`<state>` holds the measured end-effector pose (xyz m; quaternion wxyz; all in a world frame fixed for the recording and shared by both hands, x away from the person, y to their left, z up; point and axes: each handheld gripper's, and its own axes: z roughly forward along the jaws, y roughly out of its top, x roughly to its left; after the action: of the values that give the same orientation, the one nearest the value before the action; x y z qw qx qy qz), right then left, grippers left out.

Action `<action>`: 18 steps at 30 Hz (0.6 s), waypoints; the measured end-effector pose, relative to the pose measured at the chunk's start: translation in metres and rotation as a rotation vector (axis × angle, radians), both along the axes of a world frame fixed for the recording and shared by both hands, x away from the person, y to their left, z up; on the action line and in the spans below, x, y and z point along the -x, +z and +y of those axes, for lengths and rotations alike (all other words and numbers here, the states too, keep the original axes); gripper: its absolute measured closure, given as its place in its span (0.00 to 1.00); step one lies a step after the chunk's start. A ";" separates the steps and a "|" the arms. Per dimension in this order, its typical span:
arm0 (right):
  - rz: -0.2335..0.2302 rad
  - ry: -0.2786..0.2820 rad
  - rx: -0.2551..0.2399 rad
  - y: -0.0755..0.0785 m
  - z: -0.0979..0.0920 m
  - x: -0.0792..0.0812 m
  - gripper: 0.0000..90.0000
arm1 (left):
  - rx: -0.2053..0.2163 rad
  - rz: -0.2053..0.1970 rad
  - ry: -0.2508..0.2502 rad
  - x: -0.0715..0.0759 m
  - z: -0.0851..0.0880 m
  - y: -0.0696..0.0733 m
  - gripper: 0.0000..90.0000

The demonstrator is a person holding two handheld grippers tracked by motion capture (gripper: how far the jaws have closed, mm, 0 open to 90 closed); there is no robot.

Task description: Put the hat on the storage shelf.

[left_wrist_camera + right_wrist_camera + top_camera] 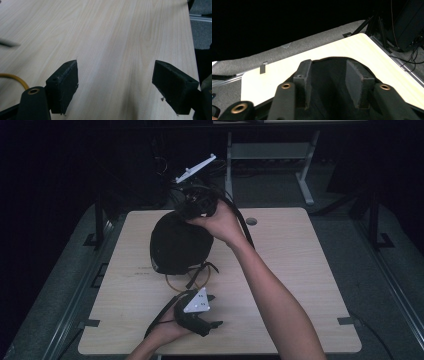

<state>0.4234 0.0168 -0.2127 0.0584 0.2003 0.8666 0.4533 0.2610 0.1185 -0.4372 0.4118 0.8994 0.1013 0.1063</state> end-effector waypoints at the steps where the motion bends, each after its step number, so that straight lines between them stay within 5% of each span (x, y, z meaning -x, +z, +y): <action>1: 0.001 -0.006 -0.002 -0.001 -0.002 0.000 0.60 | 0.000 0.003 0.001 0.000 0.000 0.000 0.23; 18: 0.038 -0.052 -0.065 -0.014 -0.042 -0.003 0.41 | 0.000 0.012 0.019 -0.004 0.003 -0.001 0.22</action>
<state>0.4262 -0.0254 -0.2269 0.0473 0.2331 0.8468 0.4757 0.2652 0.1211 -0.4384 0.4100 0.8991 0.1125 0.1047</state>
